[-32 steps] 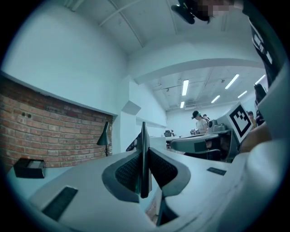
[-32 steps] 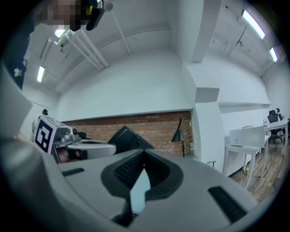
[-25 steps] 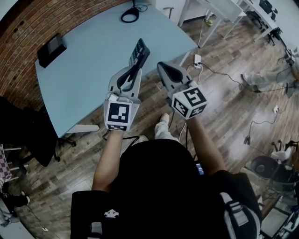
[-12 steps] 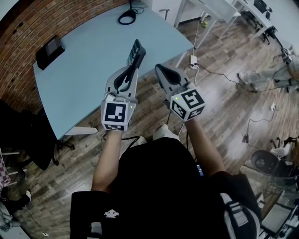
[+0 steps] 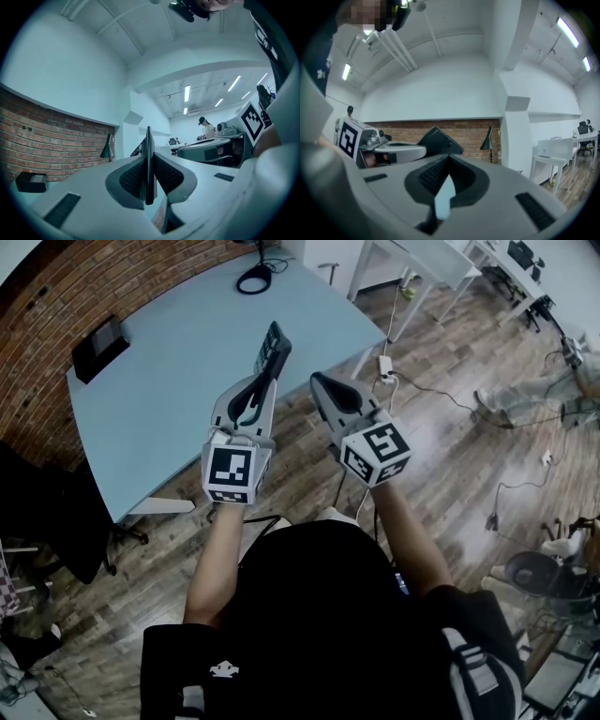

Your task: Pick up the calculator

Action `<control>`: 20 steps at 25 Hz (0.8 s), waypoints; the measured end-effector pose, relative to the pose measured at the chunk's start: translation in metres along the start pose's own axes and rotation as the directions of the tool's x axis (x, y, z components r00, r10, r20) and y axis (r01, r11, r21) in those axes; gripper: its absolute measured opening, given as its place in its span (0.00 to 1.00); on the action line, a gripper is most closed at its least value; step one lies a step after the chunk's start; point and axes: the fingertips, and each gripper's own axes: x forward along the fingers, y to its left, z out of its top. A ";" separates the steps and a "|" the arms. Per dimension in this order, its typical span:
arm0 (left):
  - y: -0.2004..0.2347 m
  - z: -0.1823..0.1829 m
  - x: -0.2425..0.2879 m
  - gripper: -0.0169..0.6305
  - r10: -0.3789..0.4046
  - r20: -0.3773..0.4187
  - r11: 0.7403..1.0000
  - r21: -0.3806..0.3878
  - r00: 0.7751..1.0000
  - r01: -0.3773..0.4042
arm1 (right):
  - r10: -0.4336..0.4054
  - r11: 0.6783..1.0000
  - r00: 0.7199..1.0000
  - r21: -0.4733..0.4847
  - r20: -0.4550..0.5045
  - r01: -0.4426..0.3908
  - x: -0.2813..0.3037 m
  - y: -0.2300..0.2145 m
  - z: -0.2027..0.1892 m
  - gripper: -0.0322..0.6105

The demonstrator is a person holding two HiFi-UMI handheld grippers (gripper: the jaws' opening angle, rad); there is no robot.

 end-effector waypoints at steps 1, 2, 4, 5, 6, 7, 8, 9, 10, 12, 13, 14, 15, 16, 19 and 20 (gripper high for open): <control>0.000 0.000 0.000 0.11 0.002 0.000 1.000 0.000 1.000 -0.002 | 0.003 1.000 1.000 -0.002 0.002 -0.003 -0.001 0.001 0.001 0.06; 0.001 0.001 0.000 0.11 0.004 0.001 1.000 -0.001 1.000 -0.004 | 0.005 1.000 1.000 -0.003 0.004 -0.005 -0.001 0.001 0.002 0.06; 0.001 0.002 0.002 0.11 0.007 0.002 1.000 -0.004 1.000 -0.007 | 0.007 1.000 1.000 -0.004 0.005 -0.007 -0.002 0.001 0.005 0.06; 0.000 0.001 0.002 0.11 0.007 0.001 1.000 -0.006 1.000 -0.007 | 0.008 1.000 1.000 -0.005 0.004 -0.008 -0.003 0.001 0.005 0.06; -0.001 0.000 0.002 0.11 0.007 0.001 1.000 -0.009 1.000 -0.007 | 0.009 1.000 1.000 -0.007 0.003 -0.009 -0.004 0.001 0.005 0.06; -0.002 -0.001 0.002 0.11 0.007 0.000 1.000 -0.013 1.000 -0.007 | 0.010 1.000 1.000 -0.009 0.001 -0.010 -0.004 0.001 0.005 0.06; -0.003 -0.003 0.002 0.11 0.007 -0.002 1.000 -0.017 1.000 -0.007 | 0.011 1.000 1.000 -0.010 0.000 -0.011 -0.005 0.001 0.005 0.06; -0.004 -0.004 0.002 0.11 0.006 -0.004 1.000 -0.021 1.000 -0.006 | 0.012 1.000 1.000 -0.011 -0.001 -0.012 -0.006 0.001 0.005 0.06; -0.004 -0.006 0.002 0.11 0.006 -0.006 1.000 -0.024 1.000 -0.006 | 0.013 1.000 1.000 -0.011 -0.002 -0.013 -0.006 0.001 0.004 0.06; -0.003 -0.008 0.002 0.11 0.006 -0.008 1.000 -0.029 1.000 -0.006 | 0.011 1.000 1.000 -0.012 -0.004 -0.011 -0.005 0.001 0.004 0.06; -0.003 -0.008 0.002 0.11 0.006 -0.008 0.999 -0.031 1.000 -0.006 | 0.010 1.000 1.000 -0.011 -0.005 -0.010 -0.005 0.001 0.004 0.06; -0.003 -0.008 0.002 0.11 0.005 -0.008 0.999 -0.032 1.000 -0.006 | 0.009 1.000 1.000 -0.011 -0.006 -0.009 -0.006 0.001 0.004 0.06; -0.003 -0.008 0.002 0.11 0.005 -0.007 0.999 -0.033 1.000 -0.005 | 0.010 1.000 1.000 -0.012 -0.008 -0.010 -0.006 0.002 0.003 0.06; -0.004 -0.008 0.001 0.11 0.005 -0.007 0.999 -0.032 1.000 -0.005 | 0.010 1.000 1.000 -0.012 -0.010 -0.010 -0.007 0.002 0.003 0.06; -0.005 -0.008 0.003 0.11 0.003 -0.005 0.999 -0.038 1.000 -0.003 | 0.008 1.000 1.000 -0.014 -0.017 -0.008 -0.008 0.001 0.002 0.06; -0.006 -0.009 0.004 0.11 0.000 -0.005 0.999 -0.048 1.000 0.000 | 0.007 1.000 1.000 -0.013 -0.019 -0.007 -0.008 0.000 0.001 0.06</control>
